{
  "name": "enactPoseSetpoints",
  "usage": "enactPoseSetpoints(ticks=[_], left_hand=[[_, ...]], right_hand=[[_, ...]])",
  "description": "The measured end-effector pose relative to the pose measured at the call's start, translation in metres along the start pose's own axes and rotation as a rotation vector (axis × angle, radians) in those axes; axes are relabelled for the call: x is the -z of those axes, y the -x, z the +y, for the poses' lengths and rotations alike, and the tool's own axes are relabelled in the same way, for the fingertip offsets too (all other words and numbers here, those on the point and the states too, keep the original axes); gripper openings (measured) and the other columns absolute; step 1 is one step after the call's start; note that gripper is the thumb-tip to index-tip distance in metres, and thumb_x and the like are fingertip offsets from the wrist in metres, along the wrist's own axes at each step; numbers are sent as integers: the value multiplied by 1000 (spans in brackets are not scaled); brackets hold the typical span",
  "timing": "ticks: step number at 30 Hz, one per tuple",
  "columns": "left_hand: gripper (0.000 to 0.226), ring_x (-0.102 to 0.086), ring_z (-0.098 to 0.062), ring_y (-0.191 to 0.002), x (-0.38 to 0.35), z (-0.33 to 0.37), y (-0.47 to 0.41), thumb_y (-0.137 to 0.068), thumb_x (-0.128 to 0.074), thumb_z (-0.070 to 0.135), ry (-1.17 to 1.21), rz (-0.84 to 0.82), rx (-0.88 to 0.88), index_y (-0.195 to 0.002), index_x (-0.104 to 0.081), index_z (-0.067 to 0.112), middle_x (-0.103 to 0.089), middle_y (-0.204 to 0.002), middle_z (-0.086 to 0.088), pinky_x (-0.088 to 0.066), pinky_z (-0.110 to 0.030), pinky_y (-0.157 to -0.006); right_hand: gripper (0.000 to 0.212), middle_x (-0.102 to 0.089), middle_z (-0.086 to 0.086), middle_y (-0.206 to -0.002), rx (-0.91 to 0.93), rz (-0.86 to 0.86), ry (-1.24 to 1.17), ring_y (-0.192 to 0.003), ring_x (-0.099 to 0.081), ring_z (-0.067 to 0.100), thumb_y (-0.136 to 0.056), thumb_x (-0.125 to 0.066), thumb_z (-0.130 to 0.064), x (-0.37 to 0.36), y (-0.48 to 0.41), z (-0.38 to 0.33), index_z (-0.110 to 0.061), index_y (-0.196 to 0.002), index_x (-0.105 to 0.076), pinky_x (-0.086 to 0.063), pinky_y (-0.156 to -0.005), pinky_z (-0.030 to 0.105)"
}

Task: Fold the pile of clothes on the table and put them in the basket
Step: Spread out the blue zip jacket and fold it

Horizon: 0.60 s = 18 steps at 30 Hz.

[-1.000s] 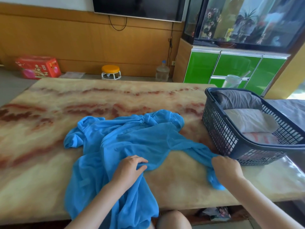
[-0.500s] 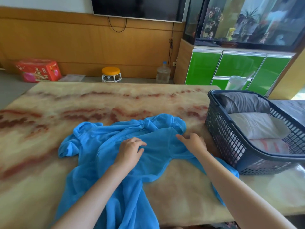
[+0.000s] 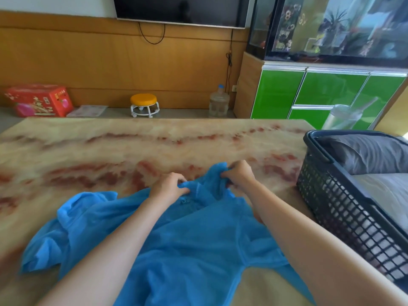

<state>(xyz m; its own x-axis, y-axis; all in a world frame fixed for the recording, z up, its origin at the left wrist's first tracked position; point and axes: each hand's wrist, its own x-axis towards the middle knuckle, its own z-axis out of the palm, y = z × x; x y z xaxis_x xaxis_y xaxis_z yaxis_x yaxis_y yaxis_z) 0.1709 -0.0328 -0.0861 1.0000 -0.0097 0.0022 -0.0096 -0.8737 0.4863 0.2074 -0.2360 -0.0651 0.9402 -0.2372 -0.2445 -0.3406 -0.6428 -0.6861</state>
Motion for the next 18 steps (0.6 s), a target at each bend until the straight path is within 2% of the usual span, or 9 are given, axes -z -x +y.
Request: enactPoseSetpoints(ticks=[2, 4, 6, 8, 10, 11, 13, 15, 18], left_hand=[[18, -60, -28, -98, 5, -2, -15, -85, -63, 23, 69, 176, 64, -101, -64, 14, -67, -100, -8, -42, -32, -77], [23, -57, -31, -102, 21, -1, -33, -87, -58, 16, 264, 416, 193, -110, -57, 10, -62, -111, -11, -41, -35, -81], [36, -51, -32, -111, 41, -2, -51, -89, -57, 14, 414, 521, 324, -123, -45, 10, -48, -129, -13, -40, -37, -87], [50, -39, -32, -123, 51, -9, -59, -90, -58, 17, 349, 450, 427, -134, -36, 14, -32, -140, -14, -36, -37, -96], [52, -36, -33, -128, 50, -25, -52, -88, -59, 19, 185, 388, 378, -136, -39, 14, -34, -141, -16, -32, -38, -102], [50, -39, -33, -126, 46, -35, -44, -87, -60, 20, 130, 357, 310, -134, -43, 14, -41, -138, -17, -33, -39, -103], [45, -47, -32, -122, 37, -53, -24, -86, -62, 20, 132, 286, 199, -129, -51, 11, -52, -131, -16, -38, -40, -101], [40, -50, -31, -120, 34, -68, -1, -88, -61, 17, 142, 234, 168, -126, -54, 7, -56, -129, -16, -38, -38, -100], [47, -44, -32, -124, 38, -83, 29, -90, -60, 20, 79, 181, 186, -134, -47, 8, -49, -133, -18, -34, -38, -102]], right_hand=[[20, -63, 14, -82, 40, 35, -346, -66, -63, 28, -85, -58, -5, -3, -24, -27, -7, -105, -58, -56, -49, 33], [36, -54, 17, -119, 169, 89, -588, -85, -59, 26, -90, -48, 0, 1, -40, -57, -16, -122, -48, -57, -56, 32], [66, -35, 12, -145, 332, 26, -498, -83, -54, 18, -91, -45, -1, 2, -47, -78, -26, -147, -20, -52, -64, 26], [82, -17, 9, -155, 359, -30, -337, -86, -57, 20, -89, -48, -2, 0, -45, -80, -28, -151, 1, -48, -62, 23], [75, -36, 12, -146, 364, 8, -115, -109, -55, 23, -88, -58, -11, -3, -34, -59, -19, -150, -17, -45, -79, 27], [64, -50, 10, -131, 338, 15, 20, -106, -57, 22, -87, -63, -23, -1, -23, -45, -13, -143, -35, -43, -80, 26], [54, -58, 4, -105, 236, -8, 207, -95, -59, 21, -80, -67, -46, 5, 4, -11, -9, -117, -56, -42, -74, 28], [49, -57, 0, -92, 190, -76, 310, -92, -59, 23, -71, -71, -56, 13, 40, 22, -14, -93, -56, -42, -70, 29], [45, -53, -4, -70, 182, -170, 359, -66, -52, 15, -67, -76, -53, 21, 84, 52, -18, -73, -49, -36, -57, 31]])
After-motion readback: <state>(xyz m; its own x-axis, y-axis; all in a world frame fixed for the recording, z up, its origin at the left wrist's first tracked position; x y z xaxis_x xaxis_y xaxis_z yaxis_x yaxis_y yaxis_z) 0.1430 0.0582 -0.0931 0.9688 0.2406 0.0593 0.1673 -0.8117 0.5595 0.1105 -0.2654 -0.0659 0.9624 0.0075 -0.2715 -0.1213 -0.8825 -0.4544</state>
